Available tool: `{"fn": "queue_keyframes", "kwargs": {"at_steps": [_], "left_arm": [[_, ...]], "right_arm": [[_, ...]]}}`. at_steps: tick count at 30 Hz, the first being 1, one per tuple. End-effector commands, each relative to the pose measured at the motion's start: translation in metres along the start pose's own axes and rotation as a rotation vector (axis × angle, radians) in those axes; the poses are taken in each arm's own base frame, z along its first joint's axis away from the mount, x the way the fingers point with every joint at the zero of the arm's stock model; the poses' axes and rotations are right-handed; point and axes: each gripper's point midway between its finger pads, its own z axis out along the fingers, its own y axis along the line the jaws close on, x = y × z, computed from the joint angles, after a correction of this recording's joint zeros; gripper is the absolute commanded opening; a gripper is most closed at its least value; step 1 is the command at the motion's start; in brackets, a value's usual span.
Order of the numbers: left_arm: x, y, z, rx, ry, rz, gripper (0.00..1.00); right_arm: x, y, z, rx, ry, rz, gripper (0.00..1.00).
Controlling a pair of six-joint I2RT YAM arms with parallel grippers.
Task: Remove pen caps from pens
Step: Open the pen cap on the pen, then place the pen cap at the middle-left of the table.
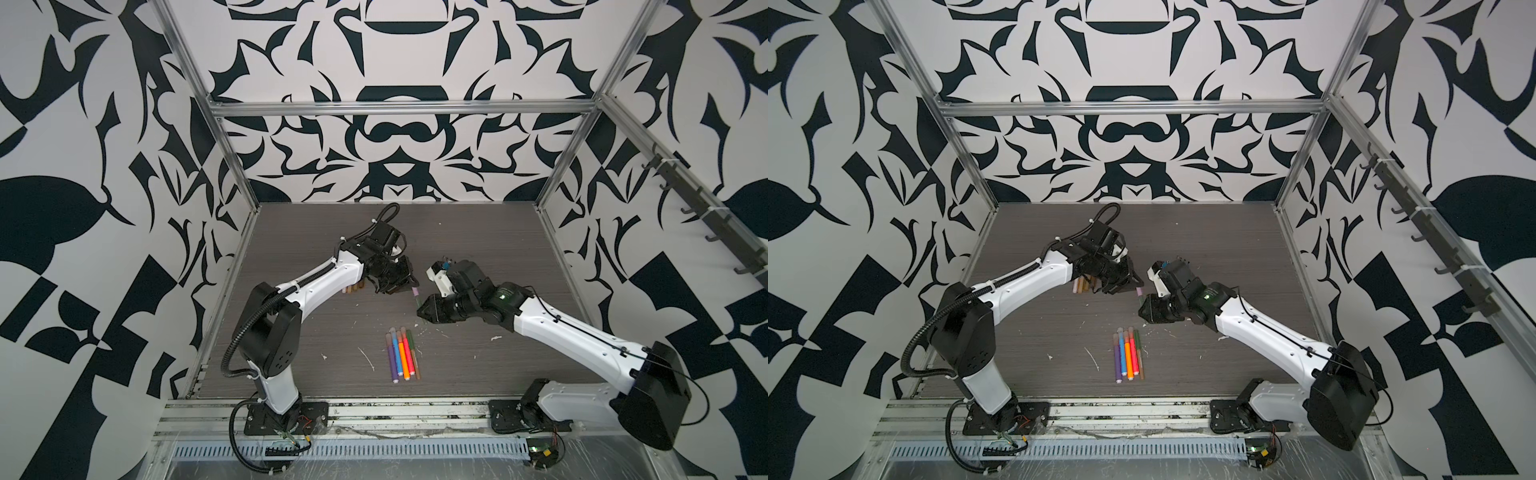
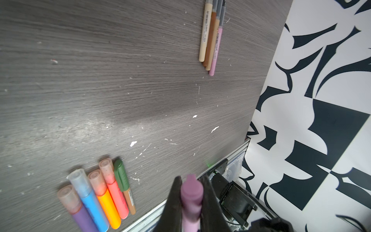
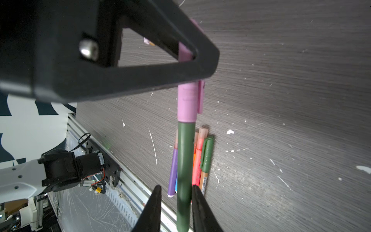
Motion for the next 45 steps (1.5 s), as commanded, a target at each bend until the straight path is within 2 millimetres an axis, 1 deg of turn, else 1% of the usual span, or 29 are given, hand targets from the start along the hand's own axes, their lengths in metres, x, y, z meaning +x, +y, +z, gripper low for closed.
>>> {"fn": "queue_keyframes", "kwargs": {"at_steps": [1,5,8,11,12,15,17,19,20,22,25,27,30,32,35,37,43,45], "left_arm": [[0.002,-0.021,-0.010,0.051,-0.007,0.015,0.00],[0.002,-0.023,-0.012,0.056,-0.013,0.017,0.00],[0.002,-0.026,-0.014,0.065,-0.013,0.020,0.00],[0.002,-0.029,-0.015,0.073,-0.014,0.023,0.00],[0.002,-0.029,-0.015,0.075,-0.012,0.023,0.00],[0.000,-0.030,-0.015,0.074,-0.014,0.027,0.00],[-0.005,-0.029,-0.016,0.068,-0.023,0.028,0.00],[-0.018,-0.029,-0.023,0.071,-0.043,0.028,0.00],[-0.028,-0.030,-0.030,0.070,-0.057,0.031,0.00],[-0.055,-0.029,-0.048,0.054,-0.105,0.046,0.00],[-0.103,-0.017,-0.077,0.012,-0.192,0.035,0.00],[-0.125,-0.008,-0.096,-0.030,-0.261,0.022,0.00],[-0.135,-0.007,-0.110,-0.064,-0.321,0.043,0.00],[-0.137,-0.004,-0.111,-0.071,-0.327,0.048,0.00],[-0.136,0.019,-0.112,-0.149,-0.307,0.047,0.00],[-0.135,0.045,-0.113,-0.223,-0.297,0.044,0.00],[-0.125,0.141,-0.135,-0.429,-0.278,-0.014,0.00],[-0.121,0.176,-0.142,-0.533,-0.253,-0.013,0.00]], "right_arm": [[-0.017,0.012,-0.004,-0.033,-0.061,-0.010,0.26],[-0.016,0.010,-0.001,-0.028,-0.054,-0.001,0.26],[-0.014,0.007,0.002,-0.022,-0.046,0.004,0.24],[-0.012,0.006,0.004,-0.019,-0.039,0.008,0.24],[-0.011,0.004,0.005,-0.016,-0.036,0.011,0.22],[-0.010,0.004,0.005,-0.019,-0.032,0.006,0.00],[-0.009,0.005,0.006,-0.024,-0.026,0.004,0.00],[-0.006,0.003,0.006,-0.021,-0.016,0.006,0.00],[-0.004,0.003,0.006,-0.023,-0.010,0.009,0.00],[0.007,0.004,0.008,-0.037,0.008,0.017,0.00],[0.033,0.004,0.009,-0.018,0.025,-0.002,0.00],[0.046,0.000,0.009,-0.013,0.034,0.012,0.00],[0.055,-0.009,0.009,0.000,0.035,0.026,0.00],[0.054,-0.008,0.007,-0.005,0.028,0.025,0.00],[0.051,-0.011,0.004,0.022,0.029,0.011,0.00],[0.050,-0.013,0.003,0.033,0.033,0.003,0.00],[0.053,-0.022,-0.002,0.067,0.045,-0.011,0.00],[0.055,-0.025,-0.002,0.075,0.050,-0.013,0.00]]}}
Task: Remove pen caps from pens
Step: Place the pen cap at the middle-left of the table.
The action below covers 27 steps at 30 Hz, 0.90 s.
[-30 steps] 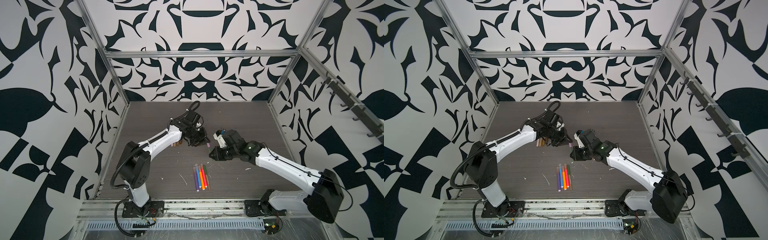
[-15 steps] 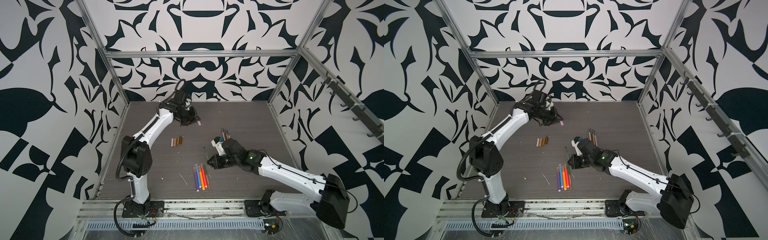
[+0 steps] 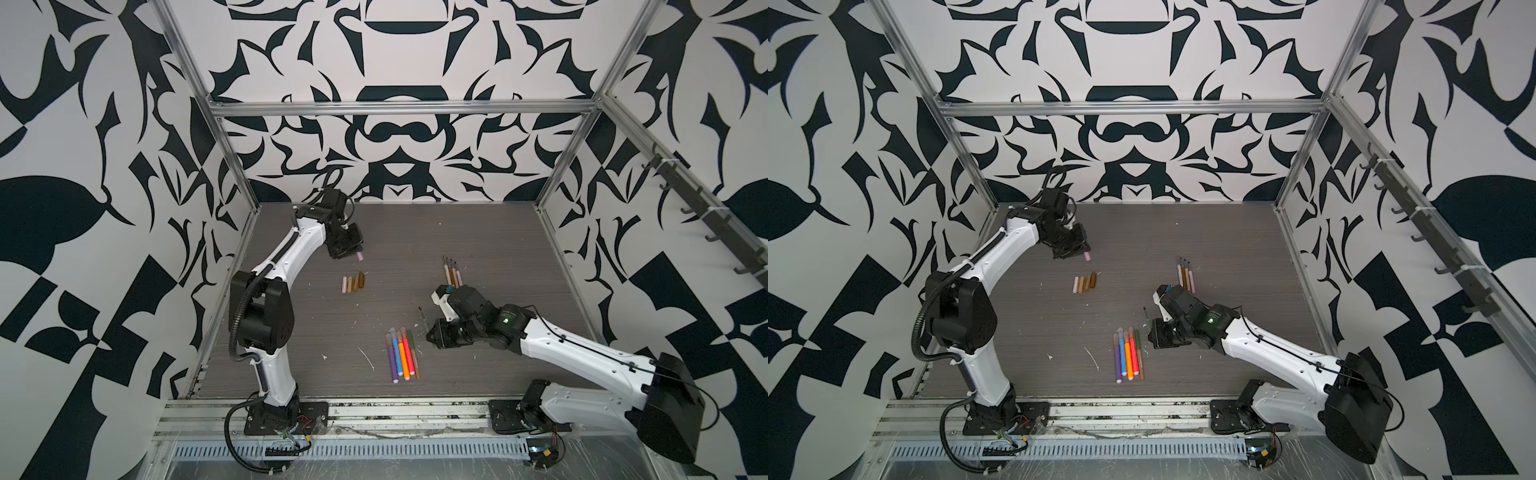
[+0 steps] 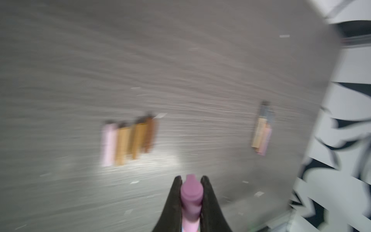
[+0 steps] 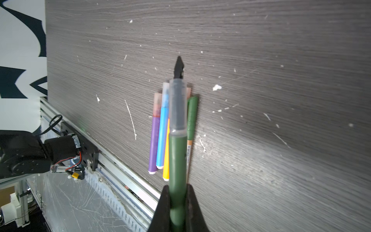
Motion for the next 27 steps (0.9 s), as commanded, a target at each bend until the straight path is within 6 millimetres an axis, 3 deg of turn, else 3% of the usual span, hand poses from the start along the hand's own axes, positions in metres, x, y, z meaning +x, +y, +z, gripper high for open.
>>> {"fn": "queue_keyframes", "kwargs": {"at_steps": [1,3,7,18,27], "left_arm": [[0.011,0.060,-0.008,-0.193,0.035,0.068,0.00],[0.015,0.081,0.000,-0.253,0.070,0.082,0.00],[0.019,0.102,0.012,-0.323,0.128,0.108,0.00],[0.018,0.101,0.066,-0.250,0.248,0.181,0.00],[0.021,0.096,0.081,-0.201,0.280,0.156,0.01]], "right_arm": [[-0.006,0.003,-0.011,0.004,-0.031,-0.032,0.00],[-0.006,0.002,-0.012,0.003,-0.033,-0.032,0.00],[-0.006,0.002,-0.013,0.005,-0.034,-0.032,0.00],[-0.004,0.001,-0.018,0.023,-0.021,-0.046,0.00],[-0.002,-0.001,-0.025,0.039,-0.019,-0.052,0.00]]}}
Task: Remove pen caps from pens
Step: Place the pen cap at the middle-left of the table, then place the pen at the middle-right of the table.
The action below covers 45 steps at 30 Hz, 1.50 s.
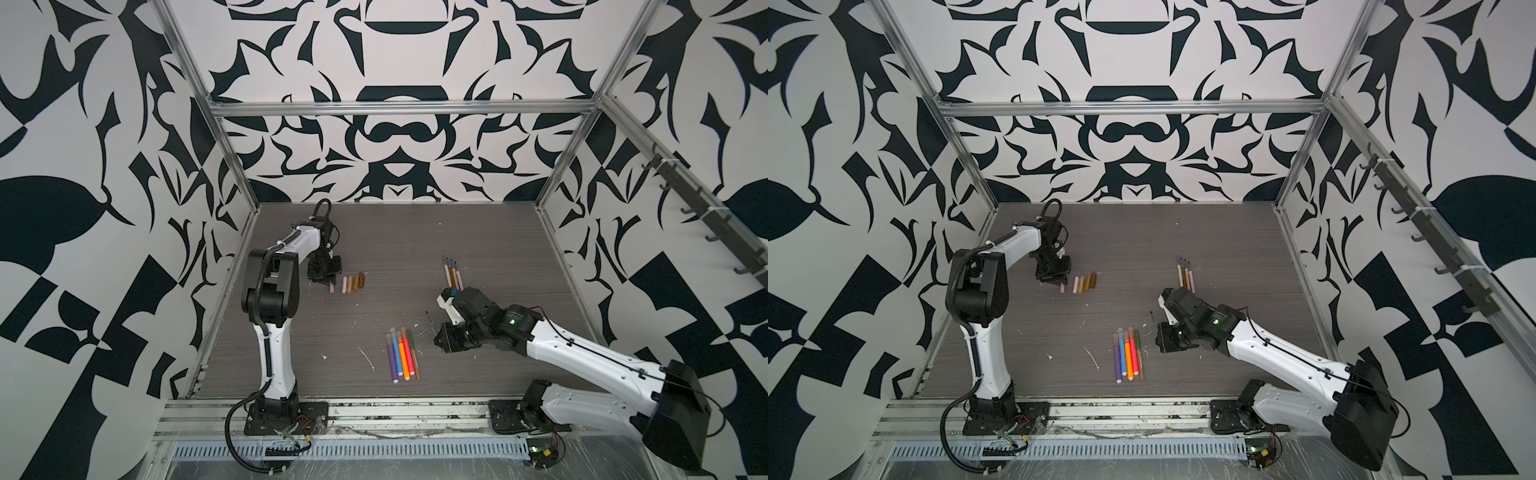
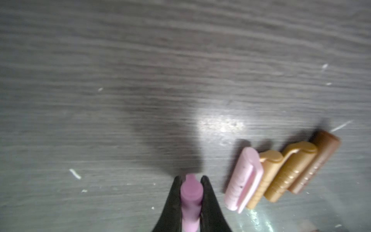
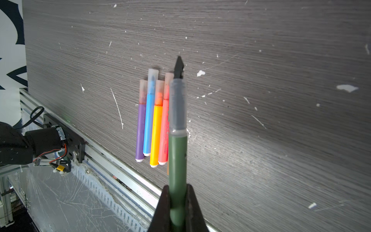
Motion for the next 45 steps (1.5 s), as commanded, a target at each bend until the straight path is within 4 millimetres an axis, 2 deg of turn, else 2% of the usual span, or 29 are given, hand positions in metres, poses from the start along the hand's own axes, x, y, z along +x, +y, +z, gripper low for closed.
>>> {"fn": "queue_keyframes", "kwargs": {"at_steps": [1,6,11,15,23,26,31,34,38,41,45], "left_arm": [[0.000,-0.008,0.001,0.041,0.024,-0.003,0.02],[-0.002,-0.014,-0.002,0.066,0.011,-0.021,0.10],[-0.002,-0.014,-0.005,0.066,0.000,-0.028,0.26],[0.000,-0.013,-0.006,0.065,0.003,-0.029,0.34],[-0.002,-0.017,-0.016,0.081,-0.018,-0.024,0.35],[-0.005,-0.023,-0.025,0.110,-0.038,-0.030,0.35],[-0.009,-0.039,-0.057,0.193,-0.120,-0.075,0.36],[-0.008,-0.049,-0.077,0.253,-0.164,-0.097,0.36],[0.003,-0.061,-0.096,0.336,-0.181,-0.106,0.36],[0.014,-0.065,-0.108,0.382,-0.204,-0.112,0.36],[0.032,-0.067,-0.118,0.426,-0.210,-0.136,0.36]], "right_arm": [[-0.013,0.009,-0.015,-0.011,-0.050,-0.031,0.00],[-0.013,0.008,-0.016,-0.004,-0.050,-0.038,0.00],[-0.013,0.009,-0.017,-0.004,-0.051,-0.038,0.00],[-0.014,0.009,-0.017,-0.005,-0.051,-0.037,0.00],[-0.016,0.009,-0.019,-0.001,-0.064,-0.033,0.00],[-0.024,0.009,-0.022,0.011,-0.083,-0.036,0.00],[-0.056,-0.006,-0.038,0.042,-0.123,-0.021,0.00],[-0.082,-0.025,-0.049,0.055,-0.133,-0.006,0.00],[-0.123,-0.059,-0.058,0.009,-0.158,0.074,0.00],[-0.154,-0.087,-0.054,-0.004,-0.167,0.130,0.00],[-0.184,-0.119,-0.036,0.032,-0.159,0.126,0.00]]}}
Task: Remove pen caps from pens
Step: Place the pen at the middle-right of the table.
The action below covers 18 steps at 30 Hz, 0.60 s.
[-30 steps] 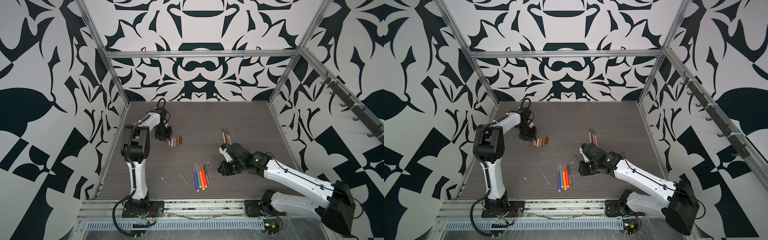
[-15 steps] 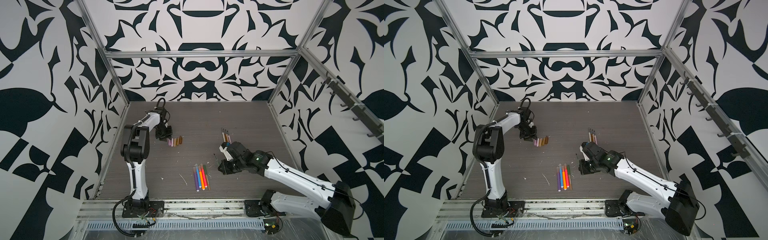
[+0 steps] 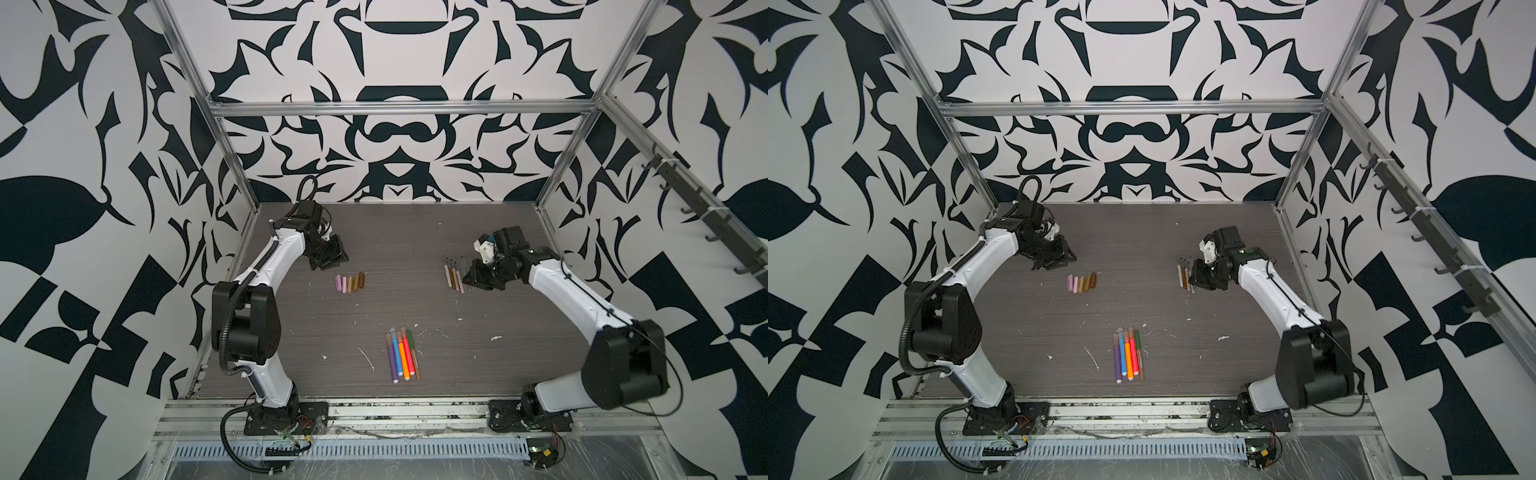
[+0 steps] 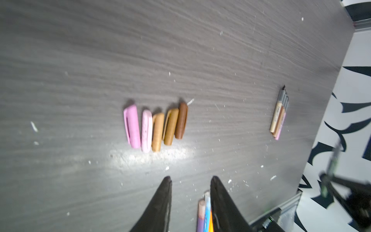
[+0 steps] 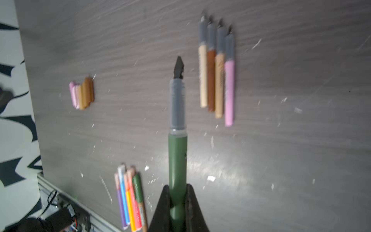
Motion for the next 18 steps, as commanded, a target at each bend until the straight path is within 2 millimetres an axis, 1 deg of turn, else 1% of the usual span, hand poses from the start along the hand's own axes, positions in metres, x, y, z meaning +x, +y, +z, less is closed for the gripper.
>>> {"fn": "queue_keyframes", "kwargs": {"at_steps": [1,4,7,10,13,18], "left_arm": [[0.011,-0.012,-0.010,0.071,-0.002,-0.035,0.36],[0.015,-0.015,-0.018,0.091,-0.014,-0.037,0.36],[0.016,-0.017,-0.025,0.092,-0.037,-0.031,0.36],[0.017,-0.017,-0.030,0.092,-0.049,-0.029,0.36],[0.018,-0.015,-0.033,0.090,-0.056,-0.031,0.36],[0.018,-0.010,-0.032,0.085,-0.053,-0.038,0.36]], "right_arm": [[-0.026,0.002,0.008,-0.046,-0.021,-0.086,0.00],[-0.038,-0.018,0.021,-0.040,-0.006,-0.078,0.00],[-0.038,-0.036,0.036,-0.026,0.041,-0.095,0.00],[-0.034,-0.045,0.046,-0.023,0.084,-0.120,0.00],[-0.035,-0.054,0.050,-0.001,0.085,-0.115,0.00],[-0.033,-0.063,0.055,0.009,0.095,-0.095,0.00]]}}
